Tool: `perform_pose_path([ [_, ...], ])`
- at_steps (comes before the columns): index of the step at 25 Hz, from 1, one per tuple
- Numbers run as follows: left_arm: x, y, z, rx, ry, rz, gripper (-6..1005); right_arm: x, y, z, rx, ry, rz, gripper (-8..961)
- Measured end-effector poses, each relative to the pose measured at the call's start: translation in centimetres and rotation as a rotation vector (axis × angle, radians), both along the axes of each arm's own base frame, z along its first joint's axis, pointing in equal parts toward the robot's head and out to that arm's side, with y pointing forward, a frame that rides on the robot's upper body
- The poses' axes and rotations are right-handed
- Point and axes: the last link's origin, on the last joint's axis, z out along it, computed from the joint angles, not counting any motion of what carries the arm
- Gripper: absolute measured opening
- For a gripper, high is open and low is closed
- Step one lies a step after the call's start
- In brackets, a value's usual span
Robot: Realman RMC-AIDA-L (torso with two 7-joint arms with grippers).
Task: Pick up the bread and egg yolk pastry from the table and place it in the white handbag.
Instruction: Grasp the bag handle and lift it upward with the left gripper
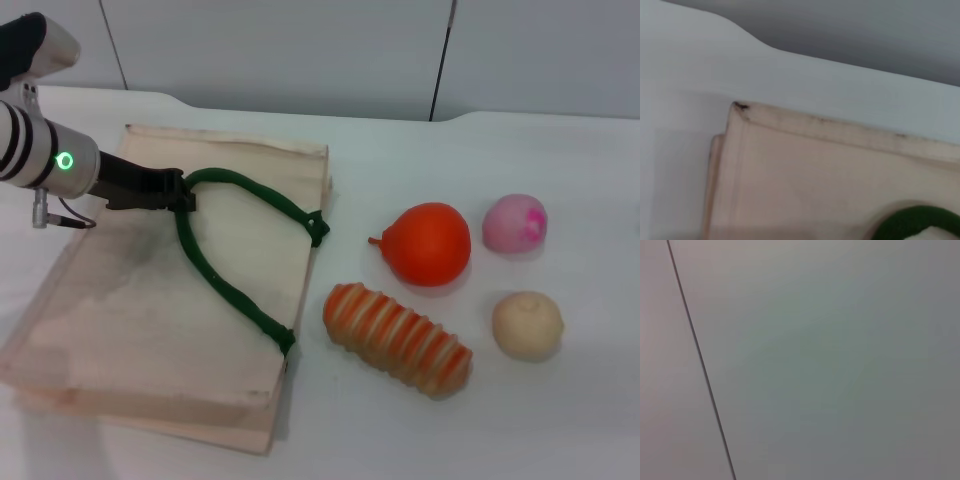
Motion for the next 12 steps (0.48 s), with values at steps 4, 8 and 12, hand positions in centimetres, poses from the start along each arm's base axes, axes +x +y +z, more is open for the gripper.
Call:
perform_pose_path([
  [4, 0.0, 0.3, -0.2, 0.013, 0.014, -0.011, 131, 0.0, 0.0, 0.0, 0.0, 0.0, 0.001, 861],
  [8, 0.4, 0.6, -0.3, 0.032, 0.008, -0.053, 116, 0.0, 0.0, 0.0, -0.001, 0.0, 0.001, 860],
  [12, 1.2, 0.6, -0.2, 0.073, -0.096, -0.129, 116, -0.2, -0.3, -0.5, -0.035, -0.027, 0.03, 859],
])
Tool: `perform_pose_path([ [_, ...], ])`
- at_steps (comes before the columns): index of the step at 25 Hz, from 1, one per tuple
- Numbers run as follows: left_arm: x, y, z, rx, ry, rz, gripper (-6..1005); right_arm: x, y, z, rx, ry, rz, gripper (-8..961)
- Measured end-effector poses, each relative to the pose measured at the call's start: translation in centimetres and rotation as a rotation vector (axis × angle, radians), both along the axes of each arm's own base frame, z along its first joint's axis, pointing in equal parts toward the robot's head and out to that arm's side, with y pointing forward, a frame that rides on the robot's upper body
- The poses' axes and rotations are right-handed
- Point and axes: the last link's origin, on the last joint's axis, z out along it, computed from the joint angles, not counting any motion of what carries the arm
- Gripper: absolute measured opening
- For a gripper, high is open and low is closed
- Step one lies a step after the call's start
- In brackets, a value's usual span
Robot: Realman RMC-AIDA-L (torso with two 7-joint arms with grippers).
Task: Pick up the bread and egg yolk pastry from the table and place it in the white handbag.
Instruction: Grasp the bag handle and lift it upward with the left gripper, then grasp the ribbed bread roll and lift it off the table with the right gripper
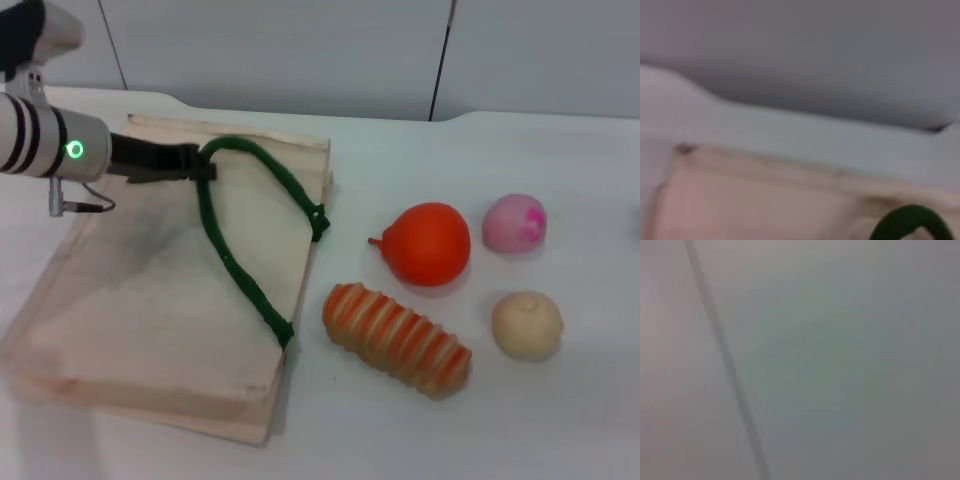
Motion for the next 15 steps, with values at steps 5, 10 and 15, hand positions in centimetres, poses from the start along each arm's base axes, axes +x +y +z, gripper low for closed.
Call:
perform_pose_path([
  [5, 0.6, -1.0, 1.7, 0.063, -0.178, -0.124, 115, -2.2, -0.2, -0.7, -0.146, -0.112, 0.195, 858],
  [10, 0.7, -2.3, 3.7, 0.135, -0.316, -0.234, 115, -4.5, -0.3, -1.9, -0.388, -0.281, 0.413, 858],
  [15, 0.7, -3.1, 5.1, 0.162, -0.386, -0.277, 116, -6.4, -0.2, -4.2, -0.558, -0.424, 0.512, 857],
])
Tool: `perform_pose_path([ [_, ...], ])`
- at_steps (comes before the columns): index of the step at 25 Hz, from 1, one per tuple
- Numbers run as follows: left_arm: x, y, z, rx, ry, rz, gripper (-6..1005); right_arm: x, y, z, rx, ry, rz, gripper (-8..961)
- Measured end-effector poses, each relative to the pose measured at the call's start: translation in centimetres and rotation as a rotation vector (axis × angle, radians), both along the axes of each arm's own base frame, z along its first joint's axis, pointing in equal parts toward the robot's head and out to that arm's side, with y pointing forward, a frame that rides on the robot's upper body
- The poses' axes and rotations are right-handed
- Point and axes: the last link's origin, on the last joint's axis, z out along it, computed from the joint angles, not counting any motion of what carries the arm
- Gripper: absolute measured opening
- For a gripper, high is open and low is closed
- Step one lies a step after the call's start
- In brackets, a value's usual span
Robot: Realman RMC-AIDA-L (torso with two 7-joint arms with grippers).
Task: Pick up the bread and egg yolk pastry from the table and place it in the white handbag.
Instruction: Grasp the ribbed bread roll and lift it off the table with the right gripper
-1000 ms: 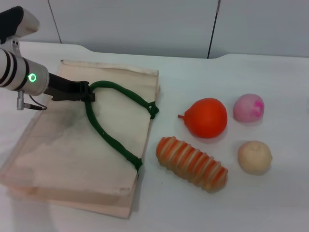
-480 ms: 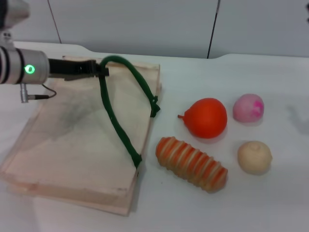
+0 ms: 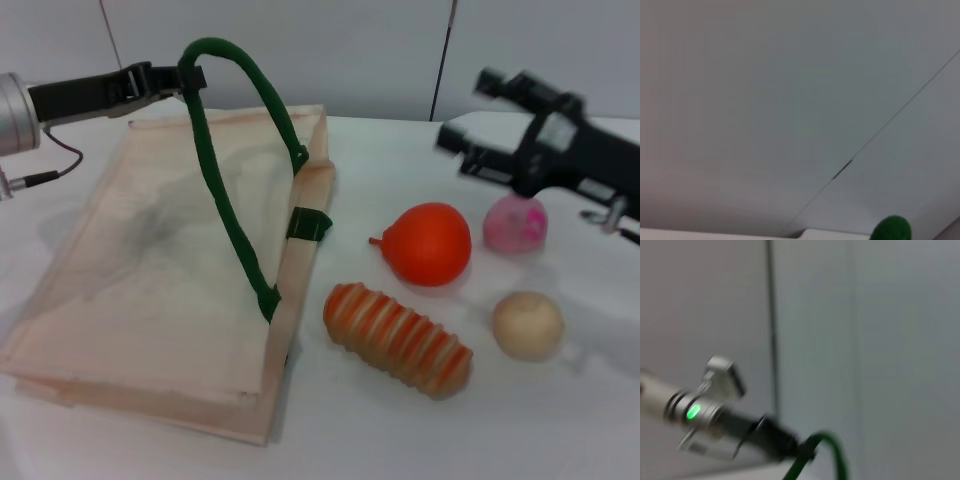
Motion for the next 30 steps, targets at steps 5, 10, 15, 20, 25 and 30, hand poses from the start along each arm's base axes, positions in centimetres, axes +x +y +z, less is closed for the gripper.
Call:
perform_pose_path([
  [5, -0.2, -0.4, 0.5, 0.013, -0.019, -0.008, 116, -2.0, -0.2, -2.2, -0.188, -0.176, 0.062, 856],
  [10, -0.5, -0.4, 1.0, 0.028, -0.026, -0.003, 115, -3.3, -1.4, -3.2, -0.305, -0.41, 0.029, 855],
  [15, -0.9, -0.6, 1.5, 0.056, -0.052, 0.011, 115, -4.0, -2.7, -3.0, -0.323, -0.564, -0.002, 854],
  [20, -1.5, -1.0, 2.6, 0.095, -0.092, 0.024, 115, -3.3, -3.1, -4.2, -0.369, -0.641, -0.065, 854],
  [25, -1.6, -1.1, 2.7, 0.101, -0.099, 0.026, 115, -3.3, -3.4, -5.7, -0.401, -0.75, -0.113, 854],
  [30, -1.6, -1.1, 2.9, 0.103, -0.1, 0.026, 115, -3.7, -3.3, -6.5, -0.417, -0.822, -0.133, 855],
])
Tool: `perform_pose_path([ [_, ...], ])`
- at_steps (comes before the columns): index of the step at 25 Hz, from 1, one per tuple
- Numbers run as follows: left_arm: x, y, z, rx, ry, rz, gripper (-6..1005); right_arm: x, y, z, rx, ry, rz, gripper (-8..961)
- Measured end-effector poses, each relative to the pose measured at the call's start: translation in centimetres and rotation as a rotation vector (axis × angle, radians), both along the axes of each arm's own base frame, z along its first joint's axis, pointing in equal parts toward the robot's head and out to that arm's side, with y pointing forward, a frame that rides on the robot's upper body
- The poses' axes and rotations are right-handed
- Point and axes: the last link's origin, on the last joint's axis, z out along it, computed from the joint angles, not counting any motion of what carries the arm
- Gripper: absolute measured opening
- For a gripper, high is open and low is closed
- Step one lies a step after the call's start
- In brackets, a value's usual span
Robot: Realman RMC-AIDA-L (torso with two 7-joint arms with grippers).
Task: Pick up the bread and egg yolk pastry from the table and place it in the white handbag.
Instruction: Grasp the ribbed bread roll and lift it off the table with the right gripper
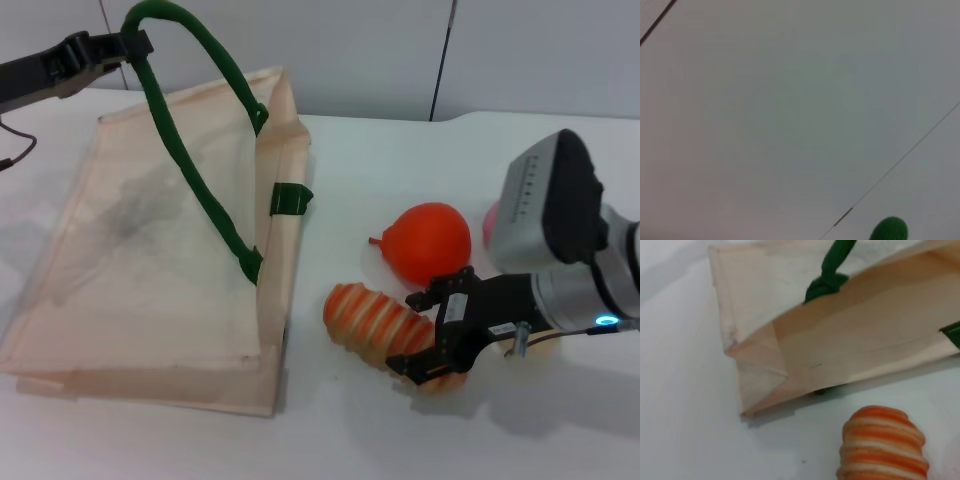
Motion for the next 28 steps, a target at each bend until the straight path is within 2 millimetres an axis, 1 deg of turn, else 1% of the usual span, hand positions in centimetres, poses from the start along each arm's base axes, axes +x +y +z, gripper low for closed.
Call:
perform_pose_path([
  [10, 0.1, 0.1, 0.1, 0.006, -0.004, -0.001, 115, 0.3, 1.3, -2.6, 0.022, -0.134, -0.063, 855],
  [17, 0.0, 0.1, 0.1, 0.007, -0.003, 0.002, 115, 0.2, 1.4, -3.1, 0.03, -0.163, -0.062, 854],
  [28, 0.0, 0.1, 0.1, 0.006, -0.004, 0.0, 115, 0.2, 1.4, -3.1, 0.009, -0.188, -0.06, 832],
])
